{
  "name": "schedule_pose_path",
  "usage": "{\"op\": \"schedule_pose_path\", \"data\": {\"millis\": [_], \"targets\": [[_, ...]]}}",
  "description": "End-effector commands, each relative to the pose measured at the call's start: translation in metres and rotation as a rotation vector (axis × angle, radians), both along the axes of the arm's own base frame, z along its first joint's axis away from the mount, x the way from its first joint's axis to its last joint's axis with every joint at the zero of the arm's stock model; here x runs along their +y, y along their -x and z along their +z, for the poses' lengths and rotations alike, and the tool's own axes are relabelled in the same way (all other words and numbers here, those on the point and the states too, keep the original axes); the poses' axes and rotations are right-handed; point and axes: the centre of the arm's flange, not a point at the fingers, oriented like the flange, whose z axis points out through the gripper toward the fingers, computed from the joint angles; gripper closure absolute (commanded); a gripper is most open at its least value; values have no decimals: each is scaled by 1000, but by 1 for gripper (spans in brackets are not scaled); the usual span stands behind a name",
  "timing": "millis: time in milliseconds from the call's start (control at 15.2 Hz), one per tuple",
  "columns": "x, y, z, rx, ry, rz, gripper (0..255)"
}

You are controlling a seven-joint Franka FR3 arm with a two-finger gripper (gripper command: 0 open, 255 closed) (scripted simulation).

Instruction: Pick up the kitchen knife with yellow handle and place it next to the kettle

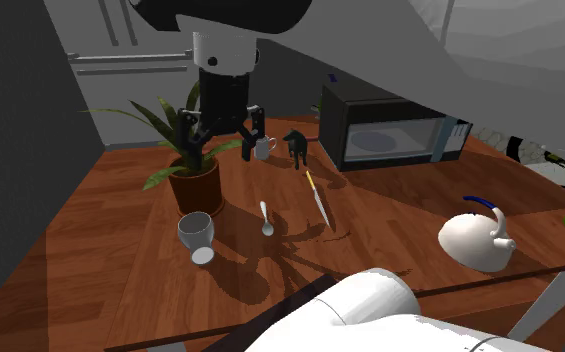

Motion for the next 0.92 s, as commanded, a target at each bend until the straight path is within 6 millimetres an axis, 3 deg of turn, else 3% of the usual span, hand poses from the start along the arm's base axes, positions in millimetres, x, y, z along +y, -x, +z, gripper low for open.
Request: {"op": "schedule_pose_path", "data": {"millis": [0,858], "targets": [[0,0,0,0,0,0,0],[-98,-81,-108,11,36,-112,0]]}}
